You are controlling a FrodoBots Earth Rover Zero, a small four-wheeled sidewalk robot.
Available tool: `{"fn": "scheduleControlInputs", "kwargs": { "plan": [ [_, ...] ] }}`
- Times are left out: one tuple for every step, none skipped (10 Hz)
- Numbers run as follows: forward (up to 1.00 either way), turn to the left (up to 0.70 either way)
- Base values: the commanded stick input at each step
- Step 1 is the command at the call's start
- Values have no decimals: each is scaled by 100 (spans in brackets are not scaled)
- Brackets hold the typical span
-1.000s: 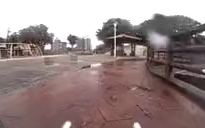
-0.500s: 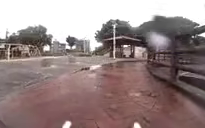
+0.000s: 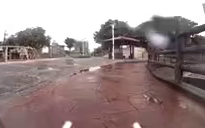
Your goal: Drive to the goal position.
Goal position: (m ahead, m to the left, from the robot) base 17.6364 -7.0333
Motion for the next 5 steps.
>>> {"fn": "scheduleControlInputs", "kwargs": {
  "plan": [
    [50,0],
    [50,0],
    [50,0],
    [50,0],
    [50,0]
  ]
}}
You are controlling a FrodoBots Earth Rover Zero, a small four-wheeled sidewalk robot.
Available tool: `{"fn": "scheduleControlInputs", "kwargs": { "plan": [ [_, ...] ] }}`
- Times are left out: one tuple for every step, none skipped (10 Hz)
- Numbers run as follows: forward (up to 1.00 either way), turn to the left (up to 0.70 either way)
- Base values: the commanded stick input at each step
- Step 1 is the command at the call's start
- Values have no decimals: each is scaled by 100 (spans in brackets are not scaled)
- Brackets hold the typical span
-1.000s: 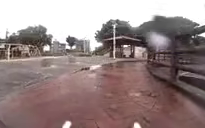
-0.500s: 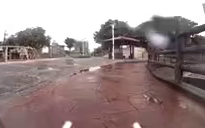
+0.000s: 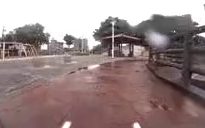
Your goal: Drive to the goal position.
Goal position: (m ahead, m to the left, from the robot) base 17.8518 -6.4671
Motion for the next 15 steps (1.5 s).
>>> {"fn": "scheduleControlInputs", "kwargs": {
  "plan": [
    [50,0],
    [50,-5],
    [50,-46],
    [50,-50],
    [50,-50],
    [50,-35],
    [50,-12],
    [50,0],
    [50,0],
    [50,0],
    [50,0],
    [50,0],
    [50,0],
    [50,0],
    [50,0]
  ]
}}
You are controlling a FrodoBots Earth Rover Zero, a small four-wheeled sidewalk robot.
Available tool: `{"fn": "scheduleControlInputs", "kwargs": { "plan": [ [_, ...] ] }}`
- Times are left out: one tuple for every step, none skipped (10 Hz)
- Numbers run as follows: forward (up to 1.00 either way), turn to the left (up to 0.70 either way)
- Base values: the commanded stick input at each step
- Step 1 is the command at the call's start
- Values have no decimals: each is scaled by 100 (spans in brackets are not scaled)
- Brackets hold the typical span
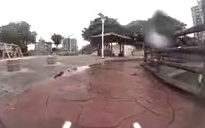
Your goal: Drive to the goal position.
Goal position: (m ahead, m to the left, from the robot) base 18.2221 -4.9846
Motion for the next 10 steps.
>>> {"fn": "scheduleControlInputs", "kwargs": {
  "plan": [
    [50,0],
    [50,0],
    [50,0],
    [50,0],
    [50,0],
    [50,0],
    [50,0],
    [50,0],
    [50,0],
    [50,0]
  ]
}}
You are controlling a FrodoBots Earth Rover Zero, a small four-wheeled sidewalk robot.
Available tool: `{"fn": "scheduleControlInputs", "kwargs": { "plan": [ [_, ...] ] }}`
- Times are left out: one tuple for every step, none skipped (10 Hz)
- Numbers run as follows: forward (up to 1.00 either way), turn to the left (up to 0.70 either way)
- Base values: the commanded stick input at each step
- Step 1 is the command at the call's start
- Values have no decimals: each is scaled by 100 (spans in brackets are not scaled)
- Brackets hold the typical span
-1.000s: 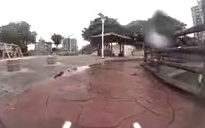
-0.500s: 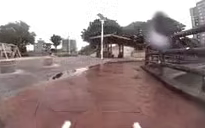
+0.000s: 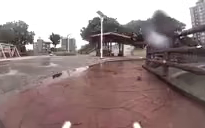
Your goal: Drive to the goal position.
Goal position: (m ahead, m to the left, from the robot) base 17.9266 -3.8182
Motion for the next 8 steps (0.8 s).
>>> {"fn": "scheduleControlInputs", "kwargs": {
  "plan": [
    [50,0],
    [50,0],
    [50,0],
    [50,-8],
    [50,-21],
    [50,-50],
    [50,-28],
    [50,-6]
  ]
}}
